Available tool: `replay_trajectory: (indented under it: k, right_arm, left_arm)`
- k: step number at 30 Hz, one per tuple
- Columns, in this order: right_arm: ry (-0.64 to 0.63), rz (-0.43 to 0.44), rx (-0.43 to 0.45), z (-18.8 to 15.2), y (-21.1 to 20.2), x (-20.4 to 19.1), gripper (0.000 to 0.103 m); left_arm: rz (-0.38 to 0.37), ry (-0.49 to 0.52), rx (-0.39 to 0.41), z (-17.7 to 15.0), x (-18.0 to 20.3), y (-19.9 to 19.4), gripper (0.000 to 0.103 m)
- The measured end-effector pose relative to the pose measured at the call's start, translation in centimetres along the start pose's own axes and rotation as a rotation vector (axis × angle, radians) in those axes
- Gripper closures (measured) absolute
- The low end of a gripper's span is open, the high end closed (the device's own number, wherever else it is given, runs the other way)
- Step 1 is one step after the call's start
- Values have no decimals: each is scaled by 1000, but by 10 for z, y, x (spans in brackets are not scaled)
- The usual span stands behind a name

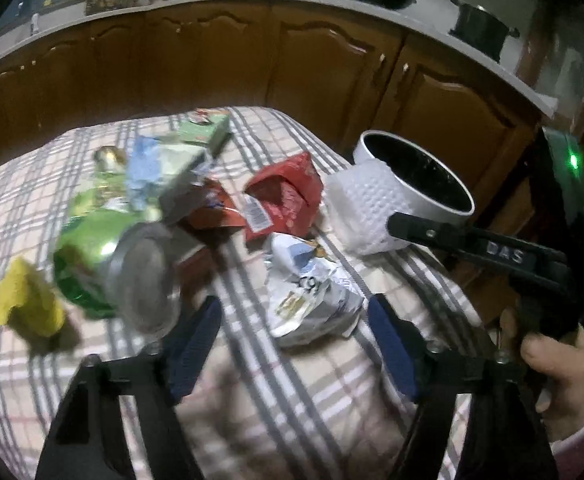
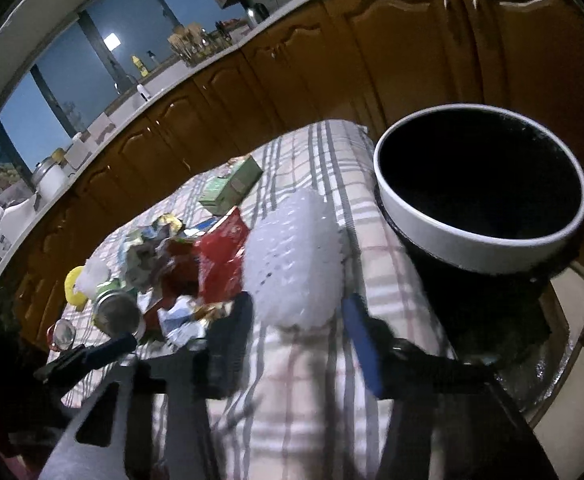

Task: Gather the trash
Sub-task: 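Grasp crumpled foil wrapper with left gripper while right gripper grasps white foam net, then release foil wrapper from left gripper into bin while right gripper drops foam net in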

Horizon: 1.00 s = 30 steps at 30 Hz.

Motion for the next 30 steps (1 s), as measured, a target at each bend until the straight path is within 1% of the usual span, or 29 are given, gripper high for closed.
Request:
replay_trajectory:
  k: [1,2,3,4,6,12,19,27,30]
  right_arm:
    - [1,10,-13,1,5,0,79]
    - [1,18,-21,0,7,1,83]
    - [0,29,-22,-1,8,0,87]
    - [-5,37,-16,-2,6,-2,89]
    - [-25,31,3,-4,-1,-5,91]
    - [-44,40,58,-8,-33,-5,92]
    - [-22,12,113,-3,-68,15,92]
    - [40,-41,152,3,-88,52,92]
    - [55,-59,155,6,-92,65,92]
  left_arm:
    - [2,7,-19,0,1,8,54]
    - [-22,8,-43,-1,3,15,69]
    - [-51,4,-56,-2,4,19,72]
    - [-62,-1,-54,-2,5,19,73]
    - [-52,20,-36,0,7,14,77]
    - [-71,49,1,3,22,-6,79]
    - [-92,97,46,11,41,-24,79]
    - [-103,147,56,34,66,-16,79]
    - [-103,163,56,49,75,-7,79]
Point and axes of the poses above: each gripper's, at about its wrist camera, not at the fingertips, and y roughly the way its jaws point, x to its right, z to its top, the point moved 9 cm from there along y, roughly the way its jaws point, and after that the axes turned 13 degrees about -x, right-handed, at the moved point
